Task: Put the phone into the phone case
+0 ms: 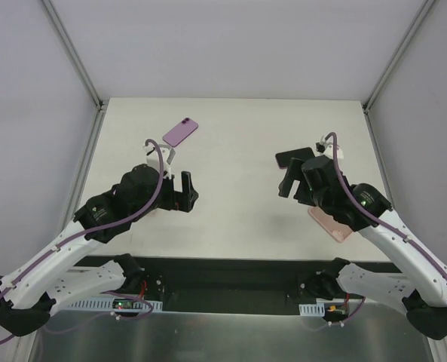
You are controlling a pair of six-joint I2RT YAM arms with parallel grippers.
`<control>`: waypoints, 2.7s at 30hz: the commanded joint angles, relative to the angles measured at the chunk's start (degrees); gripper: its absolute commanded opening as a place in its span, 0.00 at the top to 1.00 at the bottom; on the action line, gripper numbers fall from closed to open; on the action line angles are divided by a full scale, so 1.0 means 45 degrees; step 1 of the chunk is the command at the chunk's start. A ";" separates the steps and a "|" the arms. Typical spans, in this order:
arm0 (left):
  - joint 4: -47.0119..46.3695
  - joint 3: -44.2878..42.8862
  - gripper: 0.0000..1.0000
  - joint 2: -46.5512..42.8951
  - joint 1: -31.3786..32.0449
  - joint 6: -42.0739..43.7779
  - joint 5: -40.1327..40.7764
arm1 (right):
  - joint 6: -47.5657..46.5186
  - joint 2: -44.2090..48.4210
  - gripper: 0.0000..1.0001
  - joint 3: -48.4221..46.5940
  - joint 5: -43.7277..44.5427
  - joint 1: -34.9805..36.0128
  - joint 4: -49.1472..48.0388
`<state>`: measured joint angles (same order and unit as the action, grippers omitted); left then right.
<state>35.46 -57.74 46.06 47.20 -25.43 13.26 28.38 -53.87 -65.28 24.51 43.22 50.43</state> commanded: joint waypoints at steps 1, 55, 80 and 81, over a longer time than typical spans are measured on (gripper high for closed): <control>-0.0146 0.0173 0.01 0.0057 0.0019 0.0767 0.0842 | 0.0275 -0.0411 0.04 -0.0670 0.0256 0.0024 -0.0016; -0.0283 0.2264 0.03 -0.0491 0.0038 0.1862 0.2660 | 0.7248 -1.7482 0.04 -1.1061 0.1037 -0.6832 0.1409; -0.0283 0.2205 0.04 -0.0276 0.0019 0.1823 0.2796 | 0.6042 -1.7269 0.25 -0.9949 -0.0289 -0.7046 0.0883; -0.0302 0.2205 0.04 -0.0275 0.0038 0.1784 0.2835 | 0.5708 -1.7191 0.26 -0.9831 -0.0716 -0.7085 0.0708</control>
<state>34.98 -47.83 44.95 47.20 -17.50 24.60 59.33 -133.49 -112.05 25.96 11.97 54.68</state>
